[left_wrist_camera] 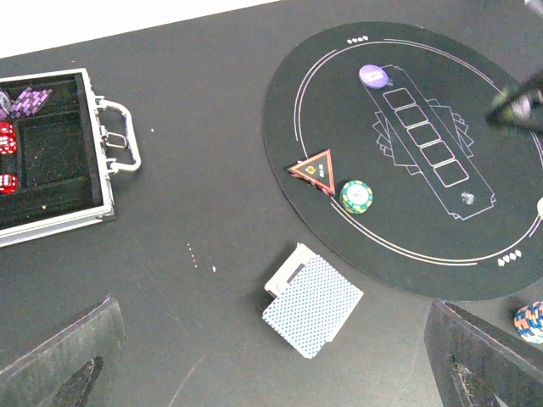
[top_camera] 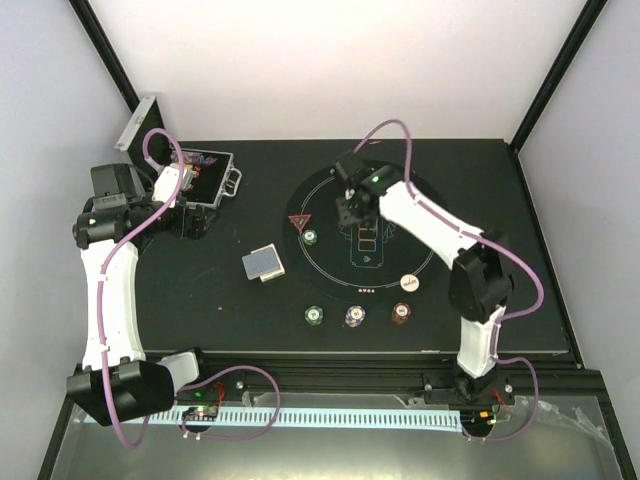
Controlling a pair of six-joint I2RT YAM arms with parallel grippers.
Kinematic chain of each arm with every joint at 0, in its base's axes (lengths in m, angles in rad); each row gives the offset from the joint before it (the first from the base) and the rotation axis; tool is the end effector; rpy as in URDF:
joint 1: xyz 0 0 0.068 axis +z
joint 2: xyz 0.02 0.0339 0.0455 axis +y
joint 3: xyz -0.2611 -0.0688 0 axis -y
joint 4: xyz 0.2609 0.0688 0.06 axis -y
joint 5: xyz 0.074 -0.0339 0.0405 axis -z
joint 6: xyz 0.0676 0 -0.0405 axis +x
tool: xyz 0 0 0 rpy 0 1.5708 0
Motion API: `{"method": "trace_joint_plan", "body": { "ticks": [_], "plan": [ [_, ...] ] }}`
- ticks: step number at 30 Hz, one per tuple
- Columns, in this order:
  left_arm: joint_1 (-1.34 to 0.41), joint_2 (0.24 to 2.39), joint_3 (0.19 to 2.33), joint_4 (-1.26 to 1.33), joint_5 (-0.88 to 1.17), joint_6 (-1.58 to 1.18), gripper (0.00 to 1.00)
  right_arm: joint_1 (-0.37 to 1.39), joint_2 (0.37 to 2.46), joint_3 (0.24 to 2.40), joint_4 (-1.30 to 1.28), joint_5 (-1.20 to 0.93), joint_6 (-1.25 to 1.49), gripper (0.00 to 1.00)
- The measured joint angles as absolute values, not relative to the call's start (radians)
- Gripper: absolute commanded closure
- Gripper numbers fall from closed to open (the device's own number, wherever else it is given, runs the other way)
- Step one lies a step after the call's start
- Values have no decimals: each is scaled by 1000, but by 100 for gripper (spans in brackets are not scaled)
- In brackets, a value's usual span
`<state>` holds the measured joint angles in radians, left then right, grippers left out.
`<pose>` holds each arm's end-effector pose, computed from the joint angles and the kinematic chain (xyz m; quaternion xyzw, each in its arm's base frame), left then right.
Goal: Distribute texas hold em gaming equipment
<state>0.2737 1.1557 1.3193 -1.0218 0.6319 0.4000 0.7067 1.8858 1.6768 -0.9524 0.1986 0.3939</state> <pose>0.2480 0.0282 0.3569 0.1644 0.8822 -0.1653 0.4092 0.3314 0.2654 0.2376 -0.1319 0.9655 0.0230 0.2232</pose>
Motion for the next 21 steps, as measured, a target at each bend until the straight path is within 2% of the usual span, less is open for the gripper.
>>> {"method": "trace_joint_plan", "body": {
  "ticks": [8, 15, 21],
  "plan": [
    [274, 1172, 1320, -1024, 630, 406, 1, 437, 2172, 1982, -953, 205, 358, 69],
    [274, 1182, 1321, -1022, 636, 408, 1, 369, 2453, 2230, -996, 199, 342, 69],
    [274, 1214, 1321, -1008, 650, 408, 1, 336, 2554, 2316, -998, 173, 342, 68]
  ]
}}
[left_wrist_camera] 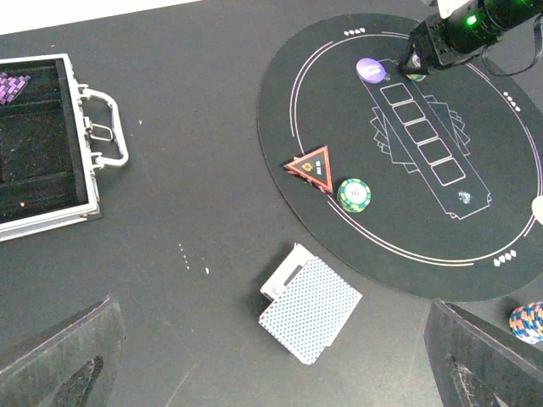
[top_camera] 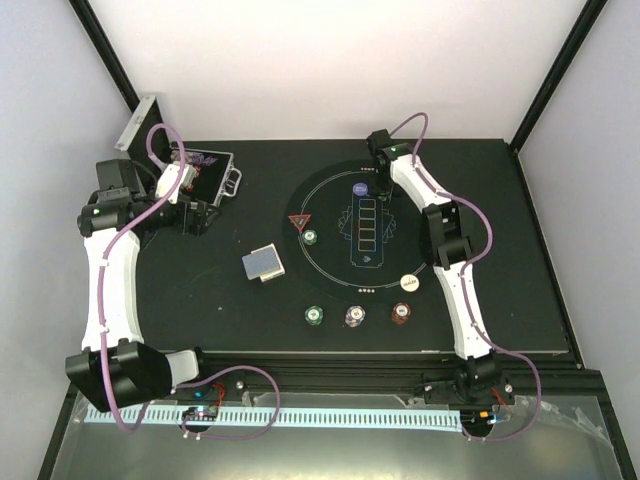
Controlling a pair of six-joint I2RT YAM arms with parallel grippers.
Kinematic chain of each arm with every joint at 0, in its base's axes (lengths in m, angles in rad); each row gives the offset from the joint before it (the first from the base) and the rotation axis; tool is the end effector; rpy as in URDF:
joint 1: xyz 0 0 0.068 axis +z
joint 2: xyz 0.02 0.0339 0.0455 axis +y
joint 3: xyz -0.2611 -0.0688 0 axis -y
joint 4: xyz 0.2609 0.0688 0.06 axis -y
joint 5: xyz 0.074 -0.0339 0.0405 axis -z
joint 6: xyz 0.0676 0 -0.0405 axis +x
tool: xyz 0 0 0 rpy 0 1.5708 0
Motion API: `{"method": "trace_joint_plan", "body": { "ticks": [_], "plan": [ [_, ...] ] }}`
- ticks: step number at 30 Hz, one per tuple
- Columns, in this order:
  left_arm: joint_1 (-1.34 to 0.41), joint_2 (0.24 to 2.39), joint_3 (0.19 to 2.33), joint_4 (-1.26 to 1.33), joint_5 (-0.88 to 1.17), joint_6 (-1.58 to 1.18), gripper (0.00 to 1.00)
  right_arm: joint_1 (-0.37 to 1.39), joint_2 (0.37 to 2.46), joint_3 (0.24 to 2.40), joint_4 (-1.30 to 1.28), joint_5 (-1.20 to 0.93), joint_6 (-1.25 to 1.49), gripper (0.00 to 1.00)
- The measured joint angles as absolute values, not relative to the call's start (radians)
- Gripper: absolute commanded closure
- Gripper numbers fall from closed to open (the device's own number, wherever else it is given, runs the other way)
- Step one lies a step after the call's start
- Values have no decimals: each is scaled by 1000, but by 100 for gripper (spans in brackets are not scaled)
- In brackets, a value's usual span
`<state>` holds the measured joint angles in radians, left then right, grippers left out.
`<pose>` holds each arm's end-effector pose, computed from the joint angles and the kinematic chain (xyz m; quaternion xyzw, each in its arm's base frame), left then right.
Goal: Distribute texas hold em gaming equipment
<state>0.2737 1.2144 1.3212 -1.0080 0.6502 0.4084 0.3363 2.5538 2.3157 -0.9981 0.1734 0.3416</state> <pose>0.2626 0.0312 0.3455 0.1649 0.8859 -0.1801 0.3943 0.5241 0.1709 0.1223 0.0170 0.9823 -0.0254 0.1848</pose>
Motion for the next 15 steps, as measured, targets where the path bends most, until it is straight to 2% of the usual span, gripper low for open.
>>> {"method": "trace_joint_plan", "body": {
  "ticks": [5, 10, 12, 15],
  "plan": [
    [274, 1240, 1321, -994, 660, 408, 1, 320, 2597, 2360, -993, 145, 341, 66],
    [274, 1245, 1321, -986, 667, 408, 1, 320, 2598, 2364, -992, 133, 341, 45],
    [274, 1245, 1321, -982, 671, 407, 1, 320, 2598, 2365, -991, 128, 338, 33],
    [274, 1245, 1321, -978, 674, 406, 1, 320, 2598, 2377, -996, 120, 337, 27]
  ]
}}
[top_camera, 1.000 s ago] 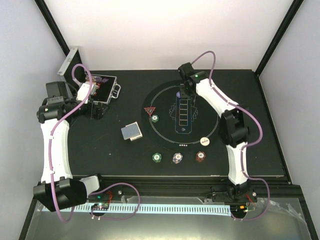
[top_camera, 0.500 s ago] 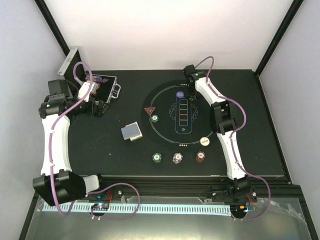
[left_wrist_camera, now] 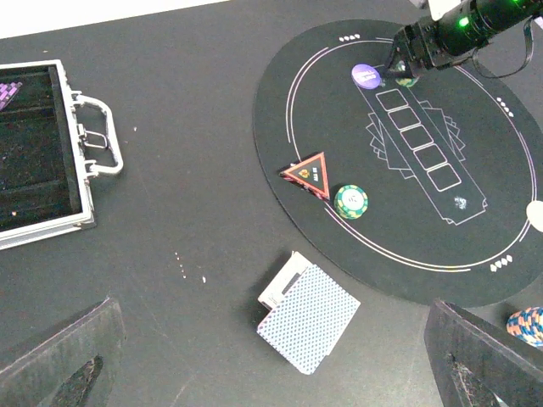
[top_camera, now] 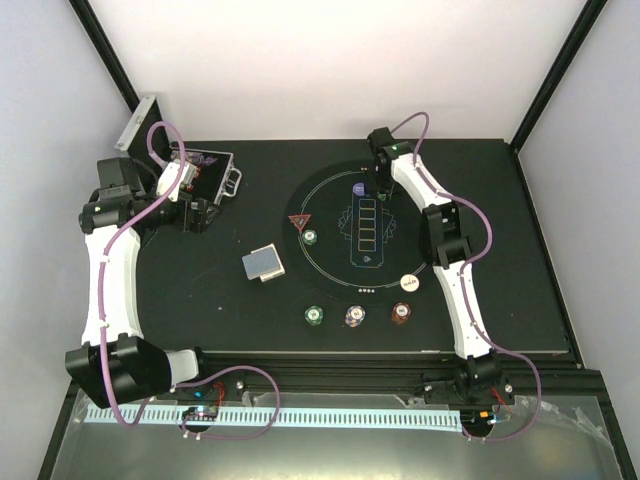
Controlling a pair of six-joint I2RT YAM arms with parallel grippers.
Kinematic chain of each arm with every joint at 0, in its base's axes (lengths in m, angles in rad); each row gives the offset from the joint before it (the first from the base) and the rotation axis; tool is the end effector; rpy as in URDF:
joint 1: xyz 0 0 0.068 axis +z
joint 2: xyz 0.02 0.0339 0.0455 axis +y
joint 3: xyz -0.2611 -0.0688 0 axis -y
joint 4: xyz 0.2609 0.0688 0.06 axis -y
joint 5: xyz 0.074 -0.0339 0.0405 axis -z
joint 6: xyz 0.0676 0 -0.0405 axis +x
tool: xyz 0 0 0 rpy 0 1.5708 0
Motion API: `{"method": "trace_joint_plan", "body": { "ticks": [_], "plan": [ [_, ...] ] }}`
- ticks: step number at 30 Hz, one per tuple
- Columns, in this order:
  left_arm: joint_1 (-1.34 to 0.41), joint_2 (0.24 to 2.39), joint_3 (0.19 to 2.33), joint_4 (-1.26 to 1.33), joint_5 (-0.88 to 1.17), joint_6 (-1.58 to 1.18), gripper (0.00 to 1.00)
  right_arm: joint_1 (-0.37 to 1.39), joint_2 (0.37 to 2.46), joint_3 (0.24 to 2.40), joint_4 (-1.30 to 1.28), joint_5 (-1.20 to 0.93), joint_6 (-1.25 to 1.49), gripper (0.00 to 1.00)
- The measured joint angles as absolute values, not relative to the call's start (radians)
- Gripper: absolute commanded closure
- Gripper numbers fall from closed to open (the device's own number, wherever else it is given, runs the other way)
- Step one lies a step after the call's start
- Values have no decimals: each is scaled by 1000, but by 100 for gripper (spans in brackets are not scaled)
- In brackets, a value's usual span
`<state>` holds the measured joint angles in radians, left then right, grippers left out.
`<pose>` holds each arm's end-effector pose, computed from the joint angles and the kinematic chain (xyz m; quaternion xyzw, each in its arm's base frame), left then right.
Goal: Distribute texas hold em gaming equipment
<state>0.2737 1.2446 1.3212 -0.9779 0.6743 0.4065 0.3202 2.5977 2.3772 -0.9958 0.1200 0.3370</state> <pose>0.2719 0.0325 0.3412 0.1676 0.8821 -0.1911 0.3965 0.5342 0.1686 0.1178 0.0188 0.9824 0.0009 0.1856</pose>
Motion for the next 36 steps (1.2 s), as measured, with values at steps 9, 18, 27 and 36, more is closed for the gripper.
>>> {"method": "trace_joint_plan", "body": {
  "ticks": [9, 18, 27, 36],
  "plan": [
    [274, 1245, 1352, -995, 677, 377, 1, 355, 2409, 2251, -1015, 143, 337, 22],
    [276, 1218, 1356, -1048, 670, 390, 1, 762, 1804, 1610, -877, 196, 374, 10],
    [277, 1185, 1358, -1062, 670, 391, 1, 1107, 1766, 1379, -838, 136, 499, 7],
    [281, 1177, 1378, -1063, 669, 391, 1, 1170, 1865, 1354, -775, 94, 556, 16]
  ]
}}
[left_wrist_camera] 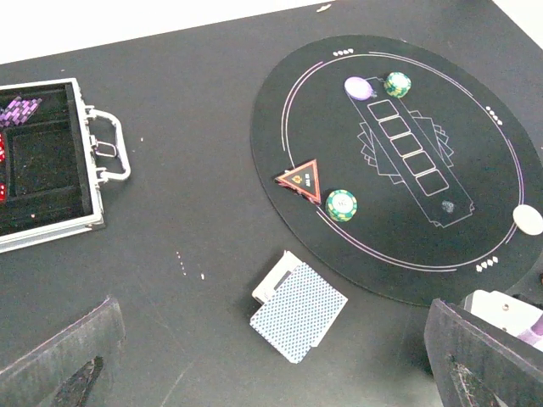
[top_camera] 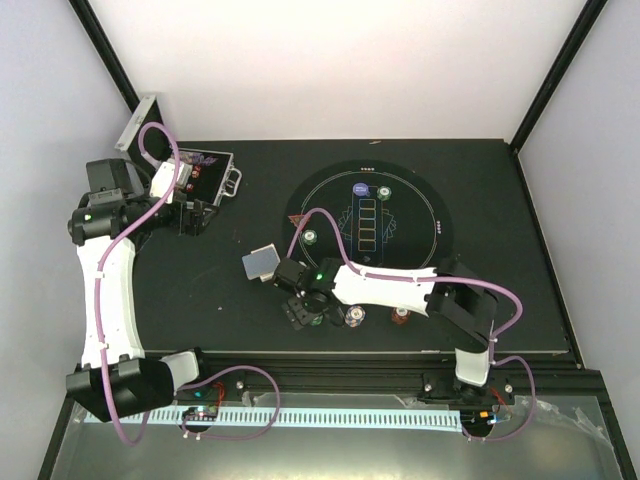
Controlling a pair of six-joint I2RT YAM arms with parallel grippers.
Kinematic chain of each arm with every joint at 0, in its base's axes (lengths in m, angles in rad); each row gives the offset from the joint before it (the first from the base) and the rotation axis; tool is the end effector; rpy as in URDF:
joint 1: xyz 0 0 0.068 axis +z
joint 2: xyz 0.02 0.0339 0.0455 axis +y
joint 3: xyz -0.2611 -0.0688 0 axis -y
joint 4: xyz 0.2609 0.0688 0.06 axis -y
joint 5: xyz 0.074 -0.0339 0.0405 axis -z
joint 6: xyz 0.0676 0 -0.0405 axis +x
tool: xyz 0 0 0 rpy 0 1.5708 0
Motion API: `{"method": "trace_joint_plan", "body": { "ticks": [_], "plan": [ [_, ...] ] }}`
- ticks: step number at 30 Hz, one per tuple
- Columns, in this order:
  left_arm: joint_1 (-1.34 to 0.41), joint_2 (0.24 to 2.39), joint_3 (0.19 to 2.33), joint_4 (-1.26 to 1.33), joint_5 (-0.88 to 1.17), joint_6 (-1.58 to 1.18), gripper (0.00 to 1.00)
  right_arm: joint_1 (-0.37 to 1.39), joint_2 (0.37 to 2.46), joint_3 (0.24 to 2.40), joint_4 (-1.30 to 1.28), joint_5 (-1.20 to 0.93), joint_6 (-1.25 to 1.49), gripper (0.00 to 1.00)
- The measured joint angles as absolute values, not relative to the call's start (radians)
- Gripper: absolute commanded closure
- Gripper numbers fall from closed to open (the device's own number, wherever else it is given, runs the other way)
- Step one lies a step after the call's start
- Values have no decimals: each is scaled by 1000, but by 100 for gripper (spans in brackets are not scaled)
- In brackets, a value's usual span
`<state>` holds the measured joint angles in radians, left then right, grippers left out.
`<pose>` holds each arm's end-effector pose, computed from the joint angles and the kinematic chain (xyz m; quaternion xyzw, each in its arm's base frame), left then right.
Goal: Distribute texas hold em gaming equipment
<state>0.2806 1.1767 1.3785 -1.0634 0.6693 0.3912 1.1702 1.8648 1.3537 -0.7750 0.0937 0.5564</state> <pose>0.2480 0.0278 0.3693 0.1628 0.8781 -0.1827 0.4111 0.1588 0.3587 0.1525 -0.2924 0.9446 0.0776 0.1273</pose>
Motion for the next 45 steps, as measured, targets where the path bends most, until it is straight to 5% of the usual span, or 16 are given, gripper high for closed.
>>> {"method": "trace_joint_plan", "body": {
  "ticks": [36, 45],
  "plan": [
    [281, 1177, 1378, -1062, 665, 391, 1, 1169, 1914, 1298, -741, 99, 576, 47],
    [281, 1170, 1378, -1062, 665, 391, 1, 1169, 1914, 1303, -747, 103, 578, 47]
  ]
}}
